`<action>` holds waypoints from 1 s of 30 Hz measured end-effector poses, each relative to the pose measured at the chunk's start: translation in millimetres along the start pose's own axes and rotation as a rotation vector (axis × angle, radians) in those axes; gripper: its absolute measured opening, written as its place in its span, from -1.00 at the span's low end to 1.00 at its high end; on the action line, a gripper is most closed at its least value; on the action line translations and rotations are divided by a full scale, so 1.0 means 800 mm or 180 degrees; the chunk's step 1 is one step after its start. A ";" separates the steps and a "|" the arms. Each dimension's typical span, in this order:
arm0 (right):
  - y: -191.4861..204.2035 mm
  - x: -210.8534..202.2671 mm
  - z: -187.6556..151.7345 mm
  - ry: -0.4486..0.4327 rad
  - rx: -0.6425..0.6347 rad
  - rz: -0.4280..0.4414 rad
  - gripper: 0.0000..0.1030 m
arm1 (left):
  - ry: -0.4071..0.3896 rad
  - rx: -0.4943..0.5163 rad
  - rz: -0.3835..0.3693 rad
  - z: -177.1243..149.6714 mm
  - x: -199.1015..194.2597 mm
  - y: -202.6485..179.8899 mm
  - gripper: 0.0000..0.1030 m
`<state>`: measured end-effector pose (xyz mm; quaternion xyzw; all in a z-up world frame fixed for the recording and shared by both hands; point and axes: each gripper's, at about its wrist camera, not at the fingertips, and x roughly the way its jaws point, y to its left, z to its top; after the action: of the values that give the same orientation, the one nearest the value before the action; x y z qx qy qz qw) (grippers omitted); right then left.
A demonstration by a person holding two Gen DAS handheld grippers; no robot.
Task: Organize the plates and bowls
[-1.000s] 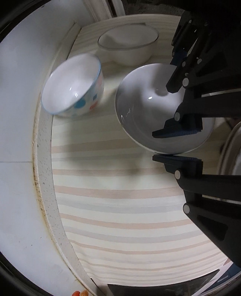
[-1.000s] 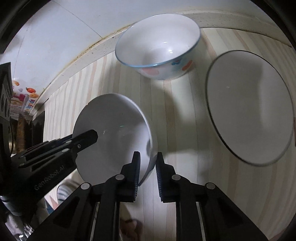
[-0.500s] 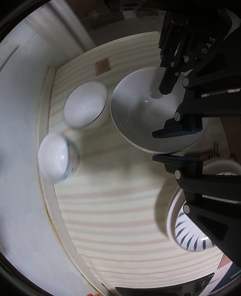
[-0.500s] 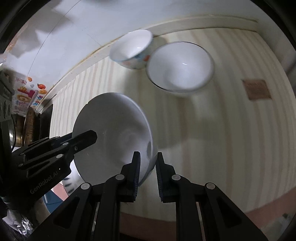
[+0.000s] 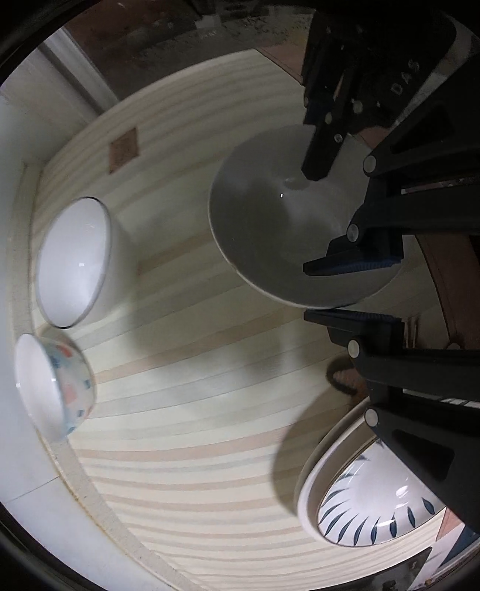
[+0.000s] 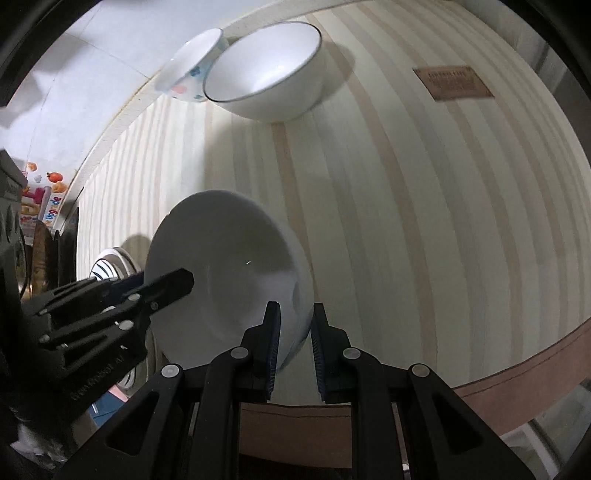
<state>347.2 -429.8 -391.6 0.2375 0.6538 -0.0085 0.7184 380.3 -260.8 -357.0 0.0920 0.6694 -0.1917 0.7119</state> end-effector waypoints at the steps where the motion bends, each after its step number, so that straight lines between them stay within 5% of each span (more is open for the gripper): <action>1: -0.002 0.002 -0.002 0.0009 0.0014 0.0006 -0.64 | 0.0021 0.0003 0.0004 -0.002 0.002 0.000 -0.70; 11: -0.009 0.016 -0.005 0.0128 0.0046 0.0044 -0.64 | 0.0108 0.0079 0.0066 0.007 0.015 -0.010 -0.70; 15: -0.015 0.000 0.004 0.0156 0.0130 0.0145 -0.64 | -0.0019 0.0030 0.0047 0.017 -0.019 -0.003 -0.69; 18: -0.020 -0.036 0.020 -0.0022 0.0181 0.0208 -0.60 | -0.0265 -0.0040 0.0058 0.043 -0.058 0.005 -0.64; 21: -0.026 -0.068 0.053 -0.0243 0.0224 0.0239 -0.12 | -0.0492 -0.0167 0.0126 0.091 -0.078 0.019 -0.50; 25: -0.034 -0.082 0.113 -0.0523 0.0255 0.0184 -0.09 | -0.0479 -0.0308 0.0108 0.151 -0.063 0.031 -0.50; 30: -0.047 -0.052 0.177 -0.0496 0.0425 0.0292 -0.09 | -0.0366 -0.0402 -0.0045 0.210 -0.032 0.031 -0.50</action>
<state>461.3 -525.4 -359.8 0.3131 0.5823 -0.0377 0.7493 543.4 -299.5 -320.3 0.0310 0.6388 -0.1590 0.7521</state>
